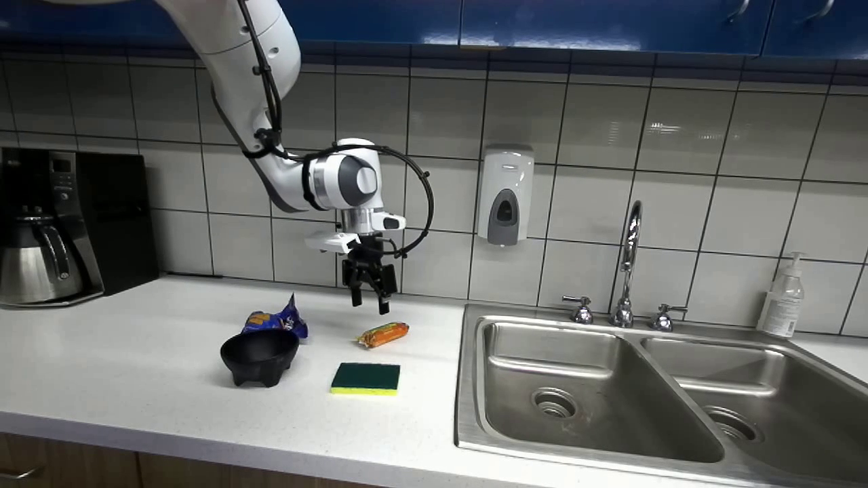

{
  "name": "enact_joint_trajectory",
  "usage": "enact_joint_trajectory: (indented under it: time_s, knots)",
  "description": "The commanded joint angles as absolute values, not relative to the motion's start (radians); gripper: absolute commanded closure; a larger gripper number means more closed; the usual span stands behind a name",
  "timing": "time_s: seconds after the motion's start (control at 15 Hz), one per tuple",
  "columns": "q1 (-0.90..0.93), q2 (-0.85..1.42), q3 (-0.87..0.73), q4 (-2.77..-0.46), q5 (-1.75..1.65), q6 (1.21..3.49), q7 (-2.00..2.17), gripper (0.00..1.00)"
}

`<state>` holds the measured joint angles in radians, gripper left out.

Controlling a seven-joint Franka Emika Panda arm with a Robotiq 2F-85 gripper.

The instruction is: Put the candy bar inside the bowl

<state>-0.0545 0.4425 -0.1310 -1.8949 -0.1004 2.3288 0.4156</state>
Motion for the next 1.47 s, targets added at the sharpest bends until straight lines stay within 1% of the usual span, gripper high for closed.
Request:
enact_joint_trajectory:
  time_s: [0.0, 0.93, 1.0, 1.07, 1.13, 1.2, 1.33, 1.4]
  knots:
    - [-0.049, 0.513, -0.148, -1.811, -0.068, 2.306, 0.426, 0.0]
    - [-0.055, 0.626, -0.175, -1.731, -0.011, 2.298, 0.425, 0.0]
    - [-0.055, 0.63, -0.176, -1.729, -0.009, 2.302, 0.425, 0.25]
    - [-0.055, 0.634, -0.176, -1.726, -0.007, 2.302, 0.424, 0.28]
    - [-0.055, 0.637, -0.177, -1.725, -0.007, 2.303, 0.425, 0.34]
    - [-0.055, 0.638, -0.178, -1.724, -0.006, 2.304, 0.424, 0.44]
    - [-0.056, 0.637, -0.178, -1.725, -0.003, 2.307, 0.423, 0.58]
    - [-0.056, 0.636, -0.178, -1.725, -0.003, 2.308, 0.423, 0.67]
